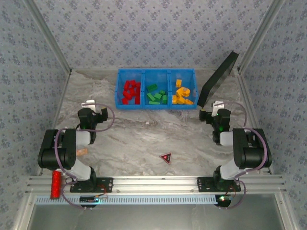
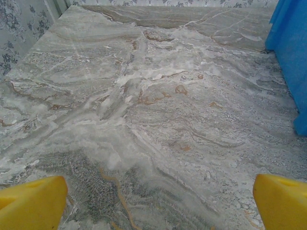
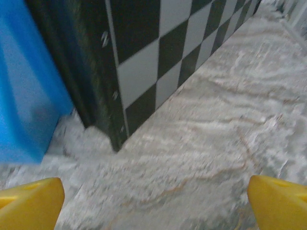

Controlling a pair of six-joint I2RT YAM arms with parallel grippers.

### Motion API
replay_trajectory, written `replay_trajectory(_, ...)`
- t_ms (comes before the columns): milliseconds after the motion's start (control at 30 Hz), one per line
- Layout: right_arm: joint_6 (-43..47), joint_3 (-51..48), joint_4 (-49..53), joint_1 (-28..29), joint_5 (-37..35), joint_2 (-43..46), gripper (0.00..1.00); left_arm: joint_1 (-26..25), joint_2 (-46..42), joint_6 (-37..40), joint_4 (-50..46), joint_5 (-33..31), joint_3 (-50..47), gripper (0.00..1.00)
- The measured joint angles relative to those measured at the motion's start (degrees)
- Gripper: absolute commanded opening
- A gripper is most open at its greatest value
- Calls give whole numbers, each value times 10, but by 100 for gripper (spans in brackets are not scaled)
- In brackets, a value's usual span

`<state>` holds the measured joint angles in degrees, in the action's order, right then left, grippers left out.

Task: Sort the legos into containers by color
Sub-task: Reset both arms

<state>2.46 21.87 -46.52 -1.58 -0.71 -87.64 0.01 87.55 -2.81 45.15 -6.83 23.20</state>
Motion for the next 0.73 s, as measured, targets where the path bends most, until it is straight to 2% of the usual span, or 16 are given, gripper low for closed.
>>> replay_trajectory(733, 0, 6, 15, -2, 1, 0, 100, 4, 0, 0, 0, 0, 0, 99)
